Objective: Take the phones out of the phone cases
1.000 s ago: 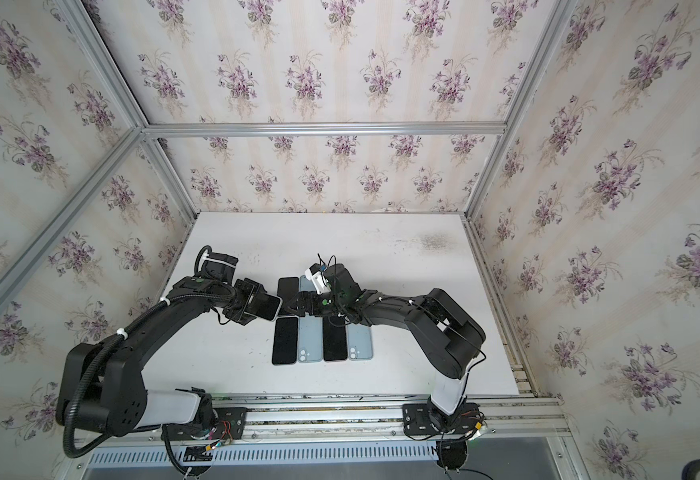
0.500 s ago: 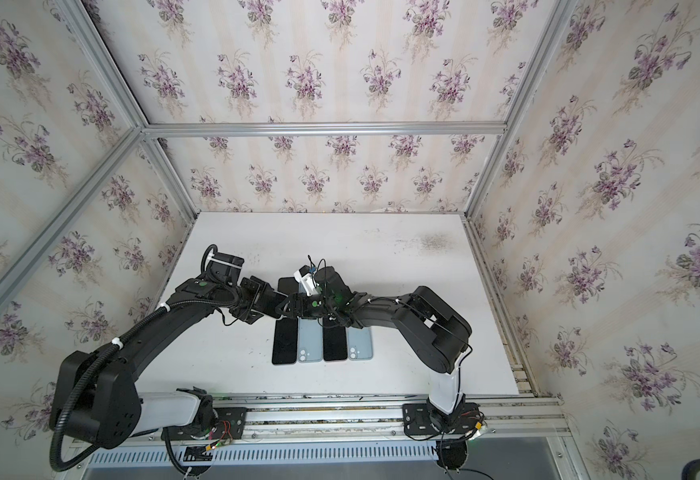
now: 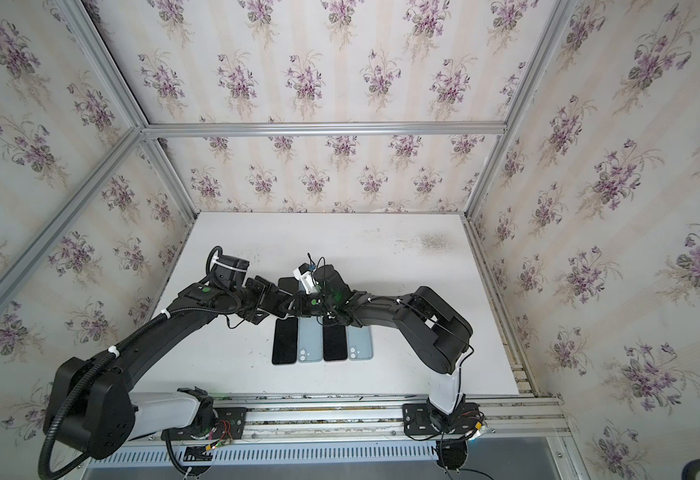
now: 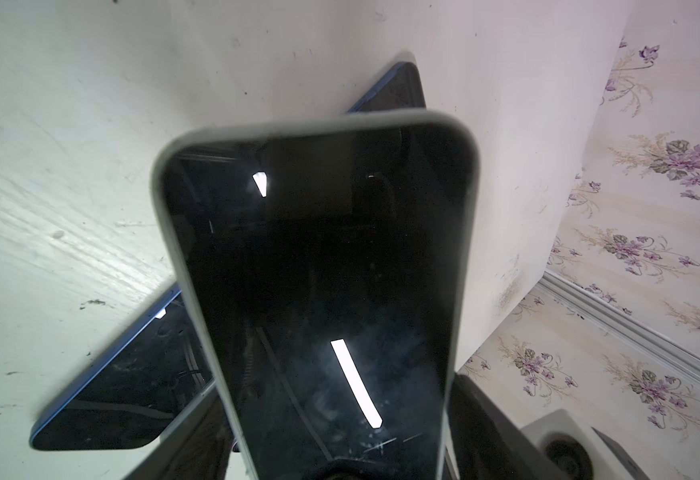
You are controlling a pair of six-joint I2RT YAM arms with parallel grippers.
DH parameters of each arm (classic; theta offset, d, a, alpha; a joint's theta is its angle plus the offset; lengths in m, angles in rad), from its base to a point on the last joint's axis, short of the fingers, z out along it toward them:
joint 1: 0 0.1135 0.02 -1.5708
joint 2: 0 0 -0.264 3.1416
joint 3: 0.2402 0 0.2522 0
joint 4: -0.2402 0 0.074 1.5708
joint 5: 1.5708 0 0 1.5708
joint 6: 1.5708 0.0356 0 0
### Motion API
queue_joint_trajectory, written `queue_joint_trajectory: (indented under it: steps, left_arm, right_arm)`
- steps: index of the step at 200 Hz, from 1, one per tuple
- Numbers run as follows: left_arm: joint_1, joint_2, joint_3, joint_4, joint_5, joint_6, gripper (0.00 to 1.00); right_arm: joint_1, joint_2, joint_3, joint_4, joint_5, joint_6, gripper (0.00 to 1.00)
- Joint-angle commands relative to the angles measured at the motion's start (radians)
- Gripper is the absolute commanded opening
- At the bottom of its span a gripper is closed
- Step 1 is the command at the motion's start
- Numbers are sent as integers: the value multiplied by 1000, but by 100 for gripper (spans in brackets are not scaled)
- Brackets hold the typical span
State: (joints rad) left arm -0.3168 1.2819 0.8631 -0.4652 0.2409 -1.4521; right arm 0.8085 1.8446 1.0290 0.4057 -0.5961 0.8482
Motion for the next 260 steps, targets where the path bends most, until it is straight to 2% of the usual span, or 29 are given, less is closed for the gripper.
queue_joint_trajectory:
  steps: [1, 12, 37, 63, 89, 101, 121, 149, 180, 211, 235, 260]
  left_arm:
    - [-5, -18, -2, 80, 0, -6, 77]
    - [-5, -34, -1, 80, 0, 15, 83]
    - [-2, -96, 9, 80, -81, 74, 99]
    - [18, -136, 48, 80, -149, 222, 100]
    - [38, -107, 152, 80, -170, 525, 100]
    - [41, -73, 221, 83, -138, 698, 100]
    - [40, 5, 332, 87, -14, 971, 100]
    - [33, 62, 429, 76, 233, 1290, 100]
    - [12, 53, 452, 27, 352, 1546, 99]
    - [-10, 45, 439, -65, 442, 1786, 99]
    - [-40, 49, 425, -139, 449, 1947, 99]
    - [-85, 70, 416, -199, 462, 2038, 98]
  right_arm:
    - [-7, -39, 26, -40, -19, -64, 4]
    - [-18, -63, 25, -81, -25, -95, 1]
    - [-59, -136, 16, -213, -49, -187, 0]
    - [-125, -231, 59, -506, -58, -407, 0]
    - [-197, -284, 152, -834, -79, -674, 0]
    - [-218, -288, 196, -972, -42, -810, 0]
    - [-227, -273, 264, -1159, 40, -1028, 0]
    - [-238, -254, 335, -1279, 120, -1238, 0]
    - [-241, -245, 402, -1359, 224, -1421, 0]
    - [-241, -266, 421, -1403, 260, -1618, 0]
    - [-240, -289, 432, -1430, 258, -1760, 0]
    - [-233, -280, 472, -1490, 262, -1865, 0]
